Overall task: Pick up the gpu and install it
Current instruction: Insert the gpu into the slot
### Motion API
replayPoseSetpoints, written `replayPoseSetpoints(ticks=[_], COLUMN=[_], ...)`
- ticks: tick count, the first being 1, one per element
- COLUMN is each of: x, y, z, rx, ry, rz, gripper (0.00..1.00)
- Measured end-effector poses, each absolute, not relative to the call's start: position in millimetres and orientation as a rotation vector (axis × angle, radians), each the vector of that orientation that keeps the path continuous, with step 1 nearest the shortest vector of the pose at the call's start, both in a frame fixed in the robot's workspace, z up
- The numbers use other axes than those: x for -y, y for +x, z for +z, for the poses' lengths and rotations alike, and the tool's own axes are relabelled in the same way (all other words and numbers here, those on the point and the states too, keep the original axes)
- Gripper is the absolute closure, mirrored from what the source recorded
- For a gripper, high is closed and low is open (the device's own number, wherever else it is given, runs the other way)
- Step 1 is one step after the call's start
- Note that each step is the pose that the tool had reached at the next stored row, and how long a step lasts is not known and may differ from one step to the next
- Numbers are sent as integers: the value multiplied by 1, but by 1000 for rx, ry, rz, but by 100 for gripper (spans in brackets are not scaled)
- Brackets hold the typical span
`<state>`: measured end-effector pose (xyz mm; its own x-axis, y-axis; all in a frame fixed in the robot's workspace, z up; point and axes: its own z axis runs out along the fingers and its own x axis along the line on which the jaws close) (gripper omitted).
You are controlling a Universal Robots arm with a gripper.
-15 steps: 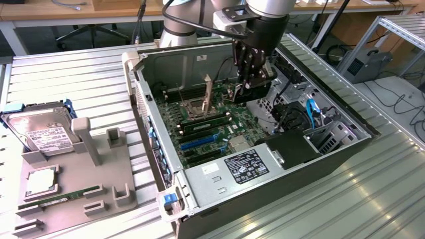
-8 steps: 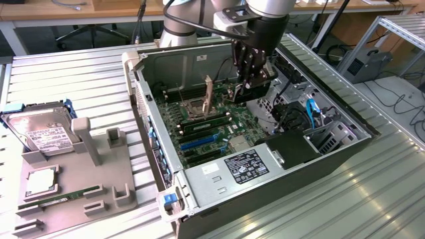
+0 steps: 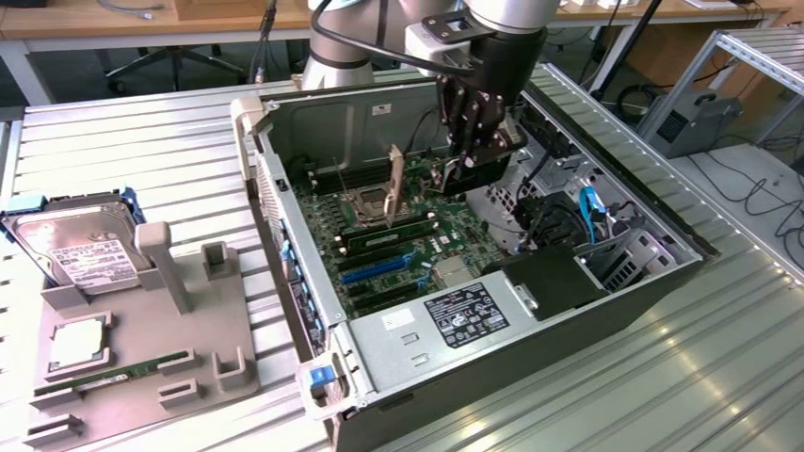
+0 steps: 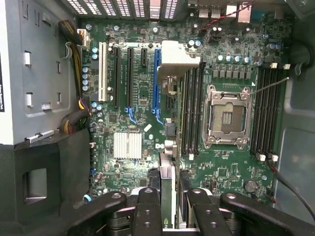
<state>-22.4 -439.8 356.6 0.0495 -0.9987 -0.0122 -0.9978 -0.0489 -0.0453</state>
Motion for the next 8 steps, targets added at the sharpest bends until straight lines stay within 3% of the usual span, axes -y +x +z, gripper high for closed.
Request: replayPoseSetpoints(ticks=[8], x=[440], y=[-22], z=[357], rx=[-2102], ry=[-2278], rz=[-34], gripper=[74])
